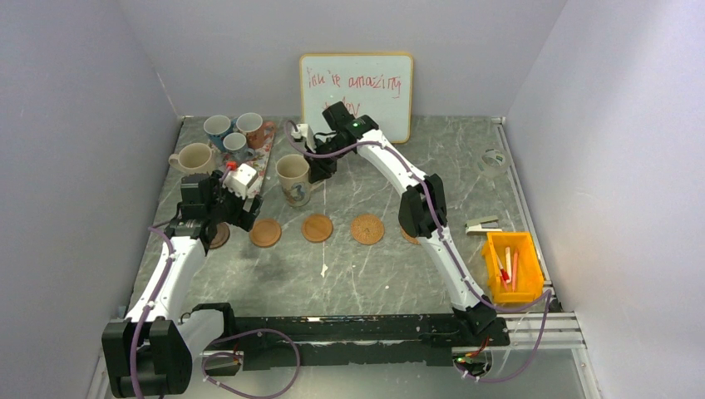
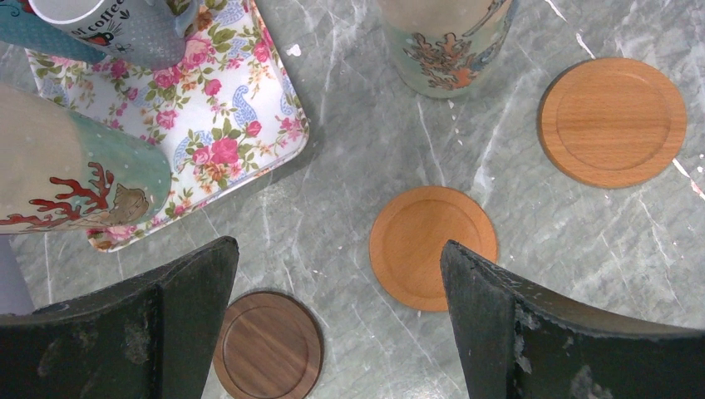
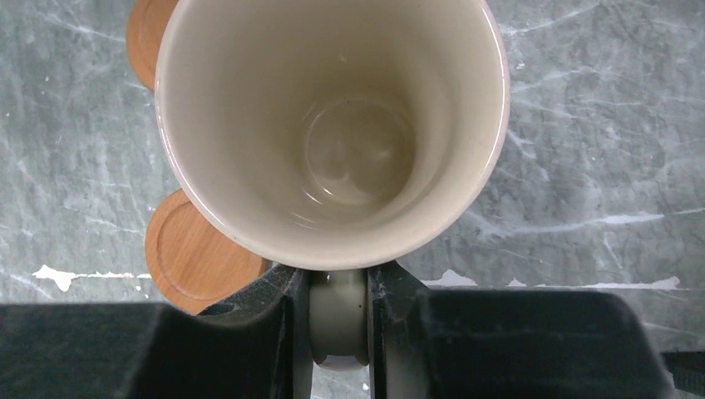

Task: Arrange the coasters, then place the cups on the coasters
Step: Pick up the cup at the center of the board.

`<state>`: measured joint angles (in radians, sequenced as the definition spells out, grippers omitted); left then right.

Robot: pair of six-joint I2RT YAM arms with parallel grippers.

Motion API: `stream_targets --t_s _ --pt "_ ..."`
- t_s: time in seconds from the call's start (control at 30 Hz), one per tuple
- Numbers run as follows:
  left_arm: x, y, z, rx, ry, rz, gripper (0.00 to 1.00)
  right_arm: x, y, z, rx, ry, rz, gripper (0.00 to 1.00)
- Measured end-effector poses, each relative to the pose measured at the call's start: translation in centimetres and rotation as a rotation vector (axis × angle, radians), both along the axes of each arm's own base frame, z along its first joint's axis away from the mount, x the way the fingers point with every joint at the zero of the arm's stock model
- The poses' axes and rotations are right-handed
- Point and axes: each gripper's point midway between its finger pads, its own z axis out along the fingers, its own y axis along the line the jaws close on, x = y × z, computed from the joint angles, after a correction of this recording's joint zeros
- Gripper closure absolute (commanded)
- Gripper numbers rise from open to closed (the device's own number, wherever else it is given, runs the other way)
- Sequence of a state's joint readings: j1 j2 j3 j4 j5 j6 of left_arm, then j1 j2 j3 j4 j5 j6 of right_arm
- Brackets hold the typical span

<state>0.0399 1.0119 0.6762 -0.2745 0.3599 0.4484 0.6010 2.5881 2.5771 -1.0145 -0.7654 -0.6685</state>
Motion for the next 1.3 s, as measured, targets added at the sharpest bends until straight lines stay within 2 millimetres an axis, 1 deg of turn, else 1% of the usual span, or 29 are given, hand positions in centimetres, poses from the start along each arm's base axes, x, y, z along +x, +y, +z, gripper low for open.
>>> stream_targets --t_s 0.4,0.6,0.7,0.8,0.9,1.03,1.2,1.3 --pt "0.3 0.2 0.2 -0.008 -0.009 0.02 0.04 1.4 -0.2 0.2 -0.018 -0.009 -0.09 1.0" --pt "0.4 0.3 0.3 -0.011 -0.013 0.023 0.04 2.2 -1.5 0.8 -0.047 -0.02 -0.159 1.0" --pt "0.4 0.2 0.2 -0.014 -0.009 0.019 0.04 2.8 -2.6 1.6 -0.049 -0.027 -0.206 1.0" --pt "0.4 0.1 0.0 -0.017 -0.003 0.014 0.04 3.3 -4.1 3.0 -0.042 -0.052 -0.258 1.0" --pt "0.4 0.0 -0.1 -0.02 0.001 0.012 0.04 3.5 -6.2 4.8 -0.036 -0.091 -0.328 1.0" --pt "0.4 -0.1 -0.4 -0.023 0.01 0.008 0.04 3.4 -9.2 8.1 -0.014 -0.164 -0.431 1.0" --pt "0.3 -0.3 -0.5 -0.03 0.015 -0.001 0.04 3.4 -12.4 12.5 0.04 -0.242 -0.547 1.0" --pt "0.3 -0.4 -0.5 -0.036 0.016 -0.004 0.04 3.4 -13.9 14.2 0.059 -0.273 -0.604 1.0"
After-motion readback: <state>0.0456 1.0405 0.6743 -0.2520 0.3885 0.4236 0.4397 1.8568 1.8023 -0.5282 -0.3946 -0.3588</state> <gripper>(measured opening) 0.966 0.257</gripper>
